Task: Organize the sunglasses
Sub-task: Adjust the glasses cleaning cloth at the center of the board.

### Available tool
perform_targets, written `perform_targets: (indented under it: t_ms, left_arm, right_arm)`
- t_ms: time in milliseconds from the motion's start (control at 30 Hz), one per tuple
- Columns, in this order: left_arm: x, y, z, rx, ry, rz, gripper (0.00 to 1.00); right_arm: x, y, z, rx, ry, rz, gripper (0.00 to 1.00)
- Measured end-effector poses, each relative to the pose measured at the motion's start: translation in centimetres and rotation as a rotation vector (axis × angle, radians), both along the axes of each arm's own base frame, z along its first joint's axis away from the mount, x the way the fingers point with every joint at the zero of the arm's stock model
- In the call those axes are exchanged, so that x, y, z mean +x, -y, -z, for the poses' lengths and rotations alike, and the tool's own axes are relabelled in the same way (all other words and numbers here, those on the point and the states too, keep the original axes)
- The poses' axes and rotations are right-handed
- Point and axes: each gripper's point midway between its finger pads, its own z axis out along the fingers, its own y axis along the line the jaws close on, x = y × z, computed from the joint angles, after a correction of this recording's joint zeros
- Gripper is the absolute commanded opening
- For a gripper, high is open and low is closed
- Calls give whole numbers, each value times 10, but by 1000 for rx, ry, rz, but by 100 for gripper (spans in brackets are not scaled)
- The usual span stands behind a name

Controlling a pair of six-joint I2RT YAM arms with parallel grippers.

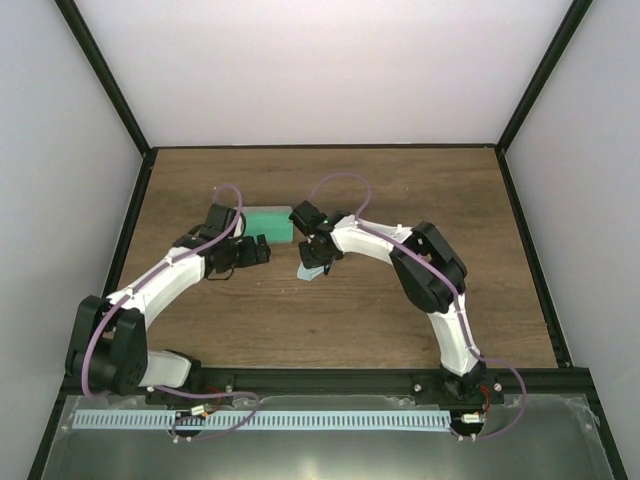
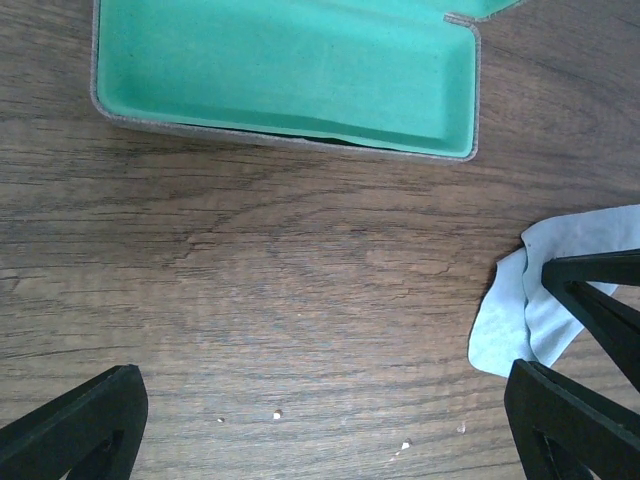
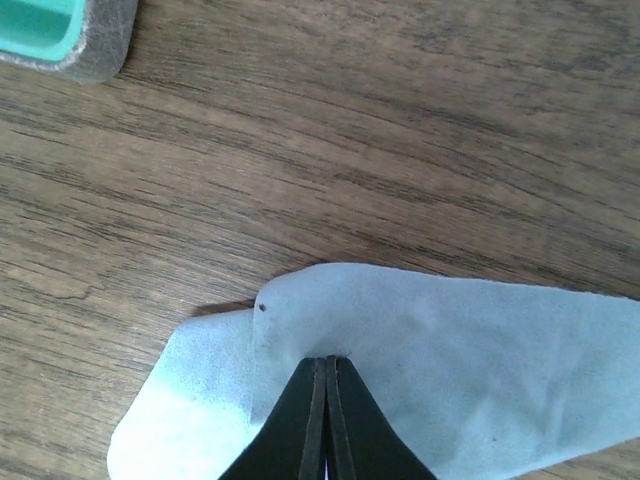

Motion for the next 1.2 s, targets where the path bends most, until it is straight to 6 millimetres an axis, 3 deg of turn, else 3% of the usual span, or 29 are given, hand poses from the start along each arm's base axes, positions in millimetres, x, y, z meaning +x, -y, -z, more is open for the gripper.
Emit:
perform_targets:
  t_ms: [100, 167, 200, 333, 567, 767, 967, 1200]
  left_arm:
    - [-1, 0, 0, 1, 2, 3, 100]
    - [-2, 0, 1, 1, -2, 3, 100]
    - [-3, 0, 2, 1, -4, 4, 100]
    - [-4, 0, 4, 0, -10, 5, 100]
    - [-5, -1, 5, 1, -12, 8, 100]
    - [-5, -1, 6, 8, -10, 16, 100]
    - [-7, -2, 7, 17, -12, 24, 100]
    - [-7, -4, 7, 24, -10, 23, 100]
  right_arm:
    - [0, 1, -2, 0, 1, 3, 2]
    - [0, 1, -6, 4, 7, 4, 16]
    - [0, 1, -9, 7, 12, 6, 19]
    - [0, 1, -18, 18, 24, 8, 20]
    - [-9, -3, -15, -5, 9, -6, 22]
    - [5, -13, -12, -25, 27, -1, 27]
    - [18, -20, -7, -47, 46, -1, 22]
    - [16, -15, 0, -77, 33, -3, 4]
